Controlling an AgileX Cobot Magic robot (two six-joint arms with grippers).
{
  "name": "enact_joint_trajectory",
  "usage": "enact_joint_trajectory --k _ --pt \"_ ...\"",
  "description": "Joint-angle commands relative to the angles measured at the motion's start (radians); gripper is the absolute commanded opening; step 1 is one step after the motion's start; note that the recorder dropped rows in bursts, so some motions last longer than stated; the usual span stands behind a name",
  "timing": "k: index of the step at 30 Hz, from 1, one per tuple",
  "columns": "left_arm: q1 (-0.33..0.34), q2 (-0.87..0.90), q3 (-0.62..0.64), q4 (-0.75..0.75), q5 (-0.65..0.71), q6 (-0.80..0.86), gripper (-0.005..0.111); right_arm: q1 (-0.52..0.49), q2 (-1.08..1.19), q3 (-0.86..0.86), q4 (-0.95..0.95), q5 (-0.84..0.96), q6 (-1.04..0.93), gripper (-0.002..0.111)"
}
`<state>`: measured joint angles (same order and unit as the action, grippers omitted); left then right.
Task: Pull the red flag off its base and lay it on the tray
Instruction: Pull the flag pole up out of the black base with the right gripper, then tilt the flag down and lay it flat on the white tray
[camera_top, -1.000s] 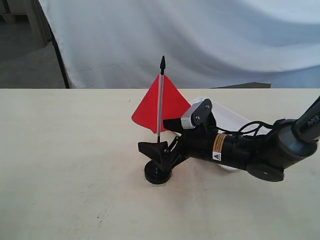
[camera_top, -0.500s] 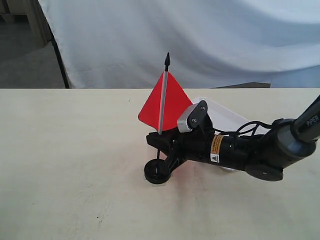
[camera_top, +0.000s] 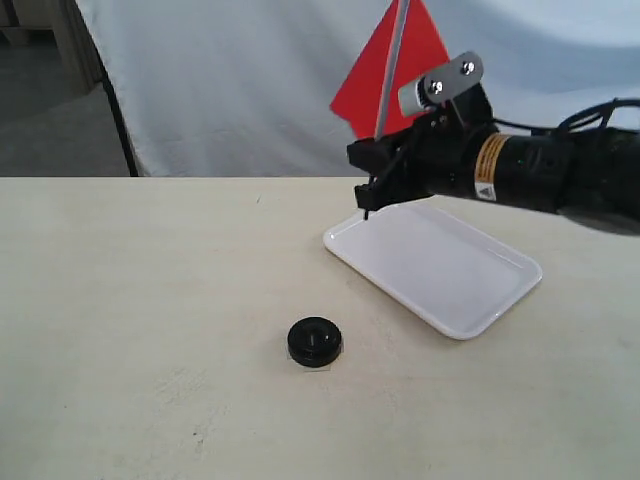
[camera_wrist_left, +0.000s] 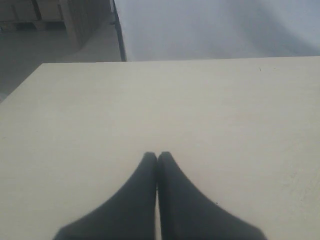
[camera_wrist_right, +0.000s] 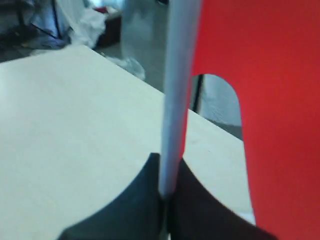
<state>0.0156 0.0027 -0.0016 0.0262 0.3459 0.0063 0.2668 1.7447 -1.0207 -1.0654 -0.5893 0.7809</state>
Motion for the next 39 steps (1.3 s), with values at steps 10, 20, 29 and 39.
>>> enact_joint_trajectory --k 10,20,29,39 --pt "-0.004 -0.003 0.002 0.004 -0.003 -0.006 0.000 -0.007 -0.052 -0.052 -0.679 0.533 0.602 -0.001" --pt "-0.004 -0.003 0.002 0.004 -0.003 -0.006 0.000 -0.003 0.143 -0.130 -0.586 1.111 0.139 -0.001" --pt "-0.004 -0.003 0.002 0.004 -0.003 -0.006 0.000 0.030 0.340 -0.542 0.327 1.396 -0.731 -0.001" --pt "-0.004 -0.003 0.002 0.004 -0.003 -0.006 0.000 0.073 0.498 -0.618 0.381 1.520 -0.804 -0.001"
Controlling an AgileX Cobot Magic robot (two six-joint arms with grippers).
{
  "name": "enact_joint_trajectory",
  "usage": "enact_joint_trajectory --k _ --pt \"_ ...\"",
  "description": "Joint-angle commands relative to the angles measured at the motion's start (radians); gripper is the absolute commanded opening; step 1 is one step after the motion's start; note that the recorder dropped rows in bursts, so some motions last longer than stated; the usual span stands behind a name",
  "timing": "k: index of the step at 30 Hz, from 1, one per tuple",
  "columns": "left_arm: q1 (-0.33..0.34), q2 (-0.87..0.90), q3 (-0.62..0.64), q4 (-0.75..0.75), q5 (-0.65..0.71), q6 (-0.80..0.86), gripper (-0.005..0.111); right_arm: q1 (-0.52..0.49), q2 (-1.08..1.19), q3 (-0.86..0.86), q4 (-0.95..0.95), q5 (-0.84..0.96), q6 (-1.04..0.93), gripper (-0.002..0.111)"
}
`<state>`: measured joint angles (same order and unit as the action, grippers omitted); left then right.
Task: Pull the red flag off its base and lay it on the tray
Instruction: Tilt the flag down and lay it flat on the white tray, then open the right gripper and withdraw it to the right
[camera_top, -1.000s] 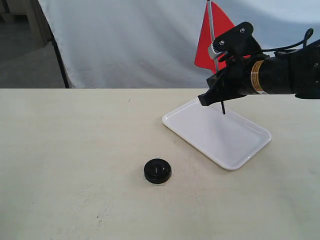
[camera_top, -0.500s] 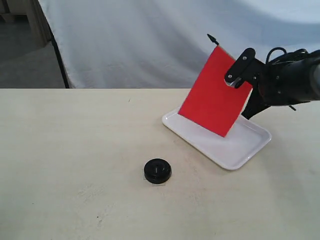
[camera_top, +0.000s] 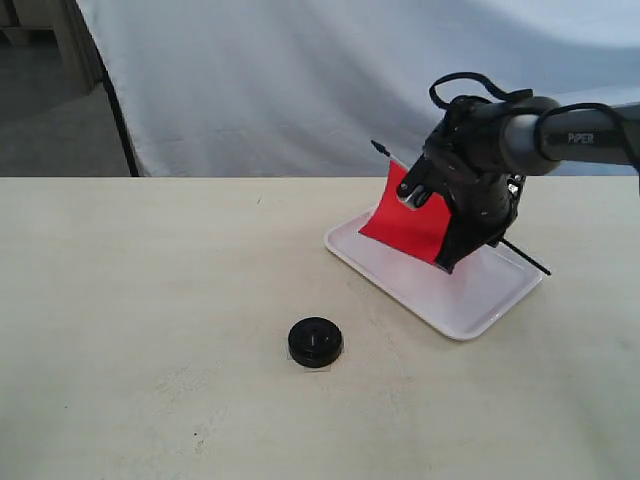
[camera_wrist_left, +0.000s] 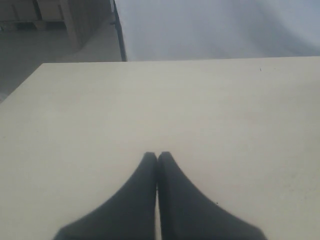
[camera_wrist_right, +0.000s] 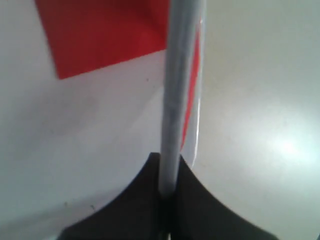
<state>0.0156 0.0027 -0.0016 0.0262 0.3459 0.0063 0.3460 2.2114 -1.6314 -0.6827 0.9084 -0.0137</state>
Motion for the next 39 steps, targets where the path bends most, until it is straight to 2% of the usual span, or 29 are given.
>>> enact_joint_trajectory --k 1,10,13,17,20,33,34,35,36,37,38,39 --pt "-0.004 -0.003 0.002 0.004 -0.003 -0.006 0.000 -0.006 0.039 -0.007 -0.002 0.023 -0.009 -0.001" --pt "-0.004 -0.003 0.002 0.004 -0.003 -0.006 0.000 -0.002 0.073 -0.007 0.001 0.007 -0.009 0.002" --pt "-0.004 -0.003 0.002 0.004 -0.003 -0.006 0.000 0.001 0.073 -0.007 0.006 0.003 -0.007 0.020" --pt "-0.004 -0.003 0.002 0.004 -0.003 -0.006 0.000 0.012 0.073 -0.007 0.006 0.016 -0.007 0.056" --pt "-0.004 -0.003 0.002 0.004 -0.003 -0.006 0.000 0.026 0.073 -0.007 0.006 0.042 -0.017 0.069" --pt "-0.004 -0.003 0.002 0.004 -0.003 -0.006 0.000 0.043 -0.044 -0.007 0.082 0.087 -0.024 0.066" --pt "-0.004 -0.003 0.002 0.004 -0.003 -0.006 0.000 0.043 -0.057 -0.007 0.085 0.087 -0.019 0.062" --pt "-0.004 -0.003 0.002 0.004 -0.003 -0.006 0.000 0.043 -0.075 -0.007 0.092 0.091 -0.011 0.053" --pt "-0.004 -0.003 0.002 0.004 -0.003 -0.006 0.000 0.039 -0.112 -0.007 0.106 0.091 0.001 0.024" --pt "-0.004 -0.003 0.002 0.004 -0.003 -0.006 0.000 0.034 -0.130 -0.007 0.118 0.091 0.003 0.008" --pt "-0.004 -0.003 0.002 0.004 -0.003 -0.006 0.000 0.022 -0.148 -0.007 0.158 0.091 0.014 0.001" --pt "-0.004 -0.003 0.002 0.004 -0.003 -0.006 0.000 0.009 -0.161 -0.007 0.211 0.087 0.007 0.002"
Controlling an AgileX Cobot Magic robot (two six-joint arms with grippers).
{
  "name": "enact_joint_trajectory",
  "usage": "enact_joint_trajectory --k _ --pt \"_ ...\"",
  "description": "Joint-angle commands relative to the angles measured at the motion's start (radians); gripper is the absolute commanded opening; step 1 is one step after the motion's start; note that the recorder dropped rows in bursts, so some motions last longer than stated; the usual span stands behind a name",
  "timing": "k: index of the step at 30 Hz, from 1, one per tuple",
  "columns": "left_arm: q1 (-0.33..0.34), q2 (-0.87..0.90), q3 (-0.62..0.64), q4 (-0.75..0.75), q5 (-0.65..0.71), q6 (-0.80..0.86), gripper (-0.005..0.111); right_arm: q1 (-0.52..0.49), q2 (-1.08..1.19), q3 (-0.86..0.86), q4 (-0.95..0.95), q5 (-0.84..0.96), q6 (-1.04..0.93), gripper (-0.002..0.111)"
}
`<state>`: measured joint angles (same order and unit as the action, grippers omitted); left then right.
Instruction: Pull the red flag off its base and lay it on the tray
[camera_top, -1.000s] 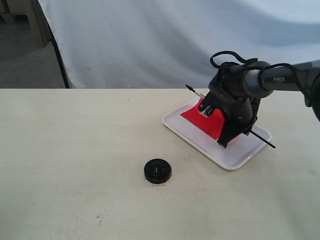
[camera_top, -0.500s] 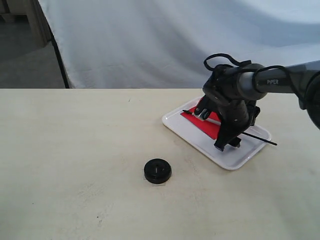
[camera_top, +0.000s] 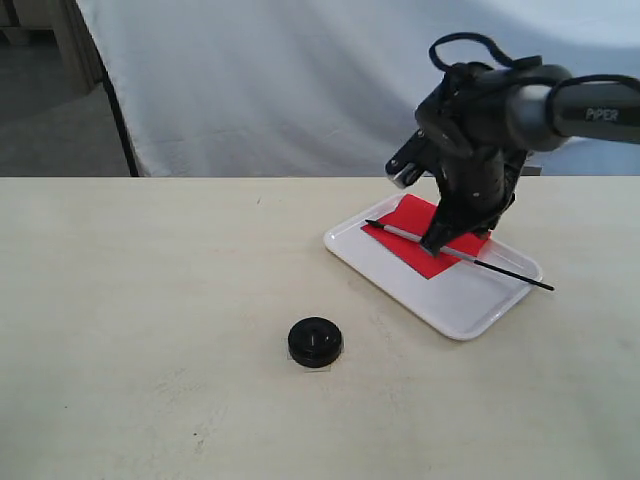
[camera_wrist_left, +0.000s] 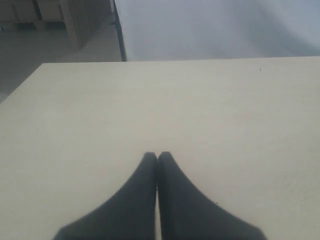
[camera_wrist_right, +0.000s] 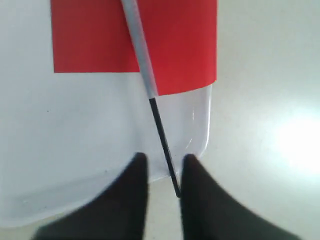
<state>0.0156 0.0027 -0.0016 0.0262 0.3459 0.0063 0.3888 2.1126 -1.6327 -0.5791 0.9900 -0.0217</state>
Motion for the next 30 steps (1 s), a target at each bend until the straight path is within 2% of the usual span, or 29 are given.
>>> enact_joint_trajectory --k 1,6,9,12,15,16,17,19,23,26,30 --pt "-0.004 -0.003 0.002 0.004 -0.003 -0.006 0.000 -0.068 -0.080 -0.006 0.205 0.003 -0.013 0.002" --pt "-0.004 -0.003 0.002 0.004 -0.003 -0.006 0.000 -0.205 -0.132 0.027 0.554 0.034 -0.160 0.002" --pt "-0.004 -0.003 0.002 0.004 -0.003 -0.006 0.000 -0.293 -0.206 0.136 0.609 -0.014 -0.178 0.000" --pt "-0.004 -0.003 0.002 0.004 -0.003 -0.006 0.000 -0.429 -0.371 0.381 0.670 -0.116 -0.168 -0.001" --pt "-0.004 -0.003 0.002 0.004 -0.003 -0.006 0.000 -0.504 -0.535 0.532 0.684 -0.156 -0.121 -0.001" --pt "-0.004 -0.003 0.002 0.004 -0.003 -0.006 0.000 -0.515 -0.651 0.603 0.684 -0.193 -0.100 -0.001" --pt "-0.004 -0.003 0.002 0.004 -0.003 -0.006 0.000 -0.515 -0.697 0.645 0.682 -0.219 -0.096 -0.001" --pt "-0.004 -0.003 0.002 0.004 -0.003 -0.006 0.000 -0.513 -0.927 0.802 0.686 -0.333 -0.068 -0.001" --pt "-0.004 -0.003 0.002 0.004 -0.003 -0.006 0.000 -0.503 -1.210 0.970 0.711 -0.499 -0.068 -0.001" --pt "-0.004 -0.003 0.002 0.004 -0.003 -0.006 0.000 -0.418 -1.522 1.134 0.704 -0.673 -0.080 -0.001" --pt "-0.004 -0.003 0.002 0.004 -0.003 -0.006 0.000 -0.366 -1.800 1.210 0.691 -0.740 -0.063 -0.001"
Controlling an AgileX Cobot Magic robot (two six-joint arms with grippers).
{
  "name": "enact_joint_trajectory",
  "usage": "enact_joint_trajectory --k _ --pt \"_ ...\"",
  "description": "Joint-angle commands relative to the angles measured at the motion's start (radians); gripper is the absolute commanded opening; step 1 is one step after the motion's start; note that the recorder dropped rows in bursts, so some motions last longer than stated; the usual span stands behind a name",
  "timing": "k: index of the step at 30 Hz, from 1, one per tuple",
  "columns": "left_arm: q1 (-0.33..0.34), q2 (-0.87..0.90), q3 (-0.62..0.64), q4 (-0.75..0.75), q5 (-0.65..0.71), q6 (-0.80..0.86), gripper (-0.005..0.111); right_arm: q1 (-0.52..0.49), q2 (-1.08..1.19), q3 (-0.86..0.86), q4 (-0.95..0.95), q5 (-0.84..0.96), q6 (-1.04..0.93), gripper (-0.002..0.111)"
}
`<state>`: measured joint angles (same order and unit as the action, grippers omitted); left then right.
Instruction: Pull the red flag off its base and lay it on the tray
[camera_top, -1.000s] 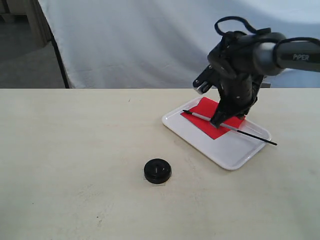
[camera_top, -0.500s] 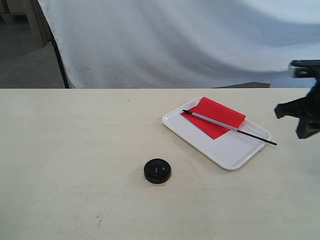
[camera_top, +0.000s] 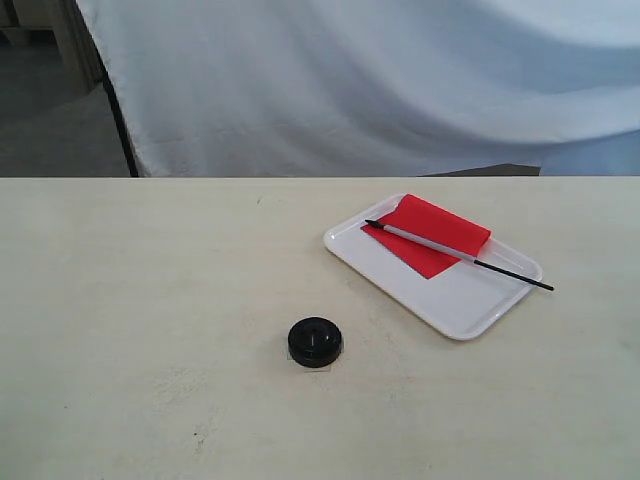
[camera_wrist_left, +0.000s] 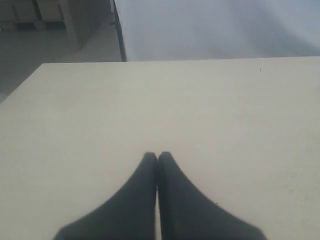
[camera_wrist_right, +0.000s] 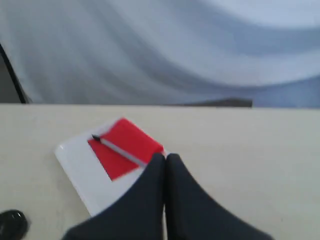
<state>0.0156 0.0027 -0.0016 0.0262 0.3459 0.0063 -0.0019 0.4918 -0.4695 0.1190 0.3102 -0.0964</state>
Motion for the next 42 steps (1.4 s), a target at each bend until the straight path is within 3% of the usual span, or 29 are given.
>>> enact_joint_trajectory --k 1,6,17,29,31,42 --pt "-0.004 -0.003 0.002 0.004 -0.003 -0.006 0.000 0.024 -0.251 0.057 -0.007 -0.069 0.033 -0.001" --pt "-0.004 -0.003 0.002 0.004 -0.003 -0.006 0.000 0.028 -0.492 0.083 -0.033 -0.089 0.033 -0.001" --pt "-0.004 -0.003 0.002 0.004 -0.003 -0.006 0.000 0.053 -0.492 0.115 -0.017 -0.084 0.037 -0.001" --pt "-0.004 -0.003 0.002 0.004 -0.003 -0.006 0.000 0.053 -0.492 0.469 -0.022 -0.253 0.037 -0.001" --pt "-0.004 -0.003 0.002 0.004 -0.003 -0.006 0.000 0.053 -0.492 0.469 -0.026 -0.175 0.031 -0.001" --pt "-0.004 -0.003 0.002 0.004 -0.003 -0.006 0.000 0.053 -0.492 0.469 -0.021 -0.160 0.066 -0.001"
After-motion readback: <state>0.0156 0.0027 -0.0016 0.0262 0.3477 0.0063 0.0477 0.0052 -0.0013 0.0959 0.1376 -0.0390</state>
